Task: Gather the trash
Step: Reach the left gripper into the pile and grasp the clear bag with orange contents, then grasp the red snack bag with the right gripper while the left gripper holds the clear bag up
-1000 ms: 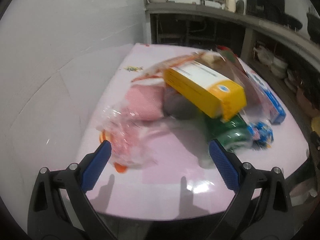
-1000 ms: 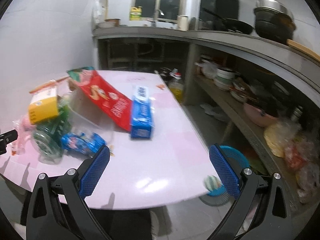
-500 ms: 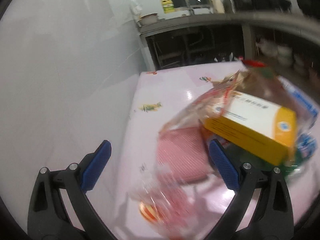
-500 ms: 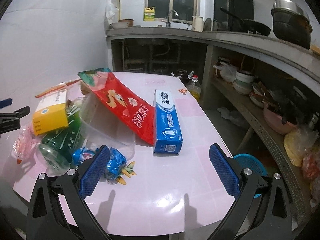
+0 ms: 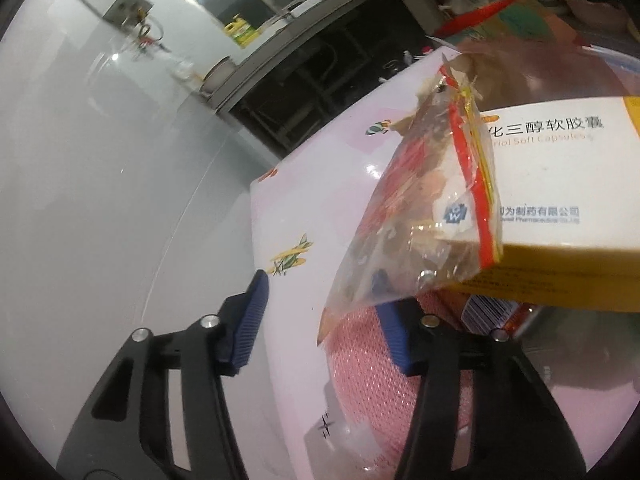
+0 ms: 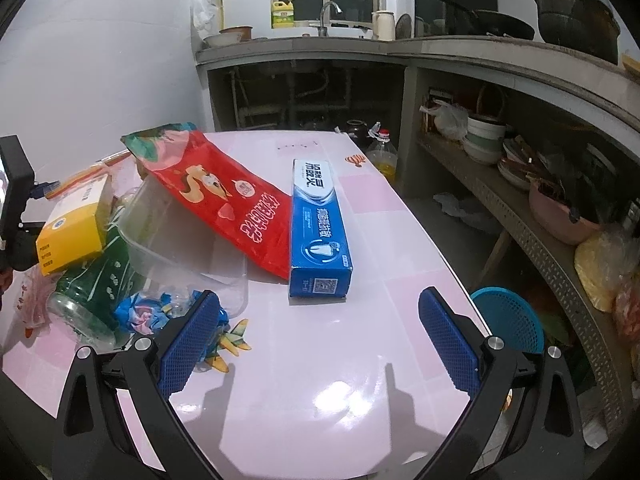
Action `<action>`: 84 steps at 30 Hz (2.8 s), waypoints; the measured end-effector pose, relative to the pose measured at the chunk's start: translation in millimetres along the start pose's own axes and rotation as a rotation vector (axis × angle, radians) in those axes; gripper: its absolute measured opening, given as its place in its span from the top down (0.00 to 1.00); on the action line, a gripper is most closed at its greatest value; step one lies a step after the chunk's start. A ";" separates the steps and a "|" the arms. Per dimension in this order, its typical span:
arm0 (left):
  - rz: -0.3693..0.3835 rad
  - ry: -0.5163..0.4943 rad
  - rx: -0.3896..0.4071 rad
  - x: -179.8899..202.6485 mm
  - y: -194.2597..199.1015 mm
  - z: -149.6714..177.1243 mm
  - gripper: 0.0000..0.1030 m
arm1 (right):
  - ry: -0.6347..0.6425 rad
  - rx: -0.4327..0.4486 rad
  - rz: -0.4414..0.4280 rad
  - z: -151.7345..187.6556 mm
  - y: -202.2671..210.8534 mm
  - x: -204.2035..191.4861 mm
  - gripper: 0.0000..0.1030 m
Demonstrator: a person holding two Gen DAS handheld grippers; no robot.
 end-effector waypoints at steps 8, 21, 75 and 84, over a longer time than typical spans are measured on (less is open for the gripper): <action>0.052 -0.001 0.000 1.9 -5.0 -0.6 0.89 | -0.020 -0.020 -0.005 2.0 -5.3 2.9 0.06; -0.057 0.191 0.108 -23.2 58.9 4.1 0.93 | -0.012 0.049 0.008 -6.7 18.7 5.2 0.06; 0.090 0.556 0.282 -47.2 145.7 -8.4 0.93 | 0.298 0.085 -0.301 -101.8 9.1 -78.6 0.94; 0.114 0.541 0.266 -38.6 137.8 -11.4 0.93 | 0.433 -0.091 -0.340 -95.2 -45.9 -93.7 0.52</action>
Point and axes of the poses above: each gripper's, at about its wrist camera, not at the fingertips, and y roughly against the way its jaws point, x to its right, z to its underside, the point moved 3 cm from there along -y, roughly the way its jaws point, and after that the axes turned 6 degrees about z, right-handed, at the moved point
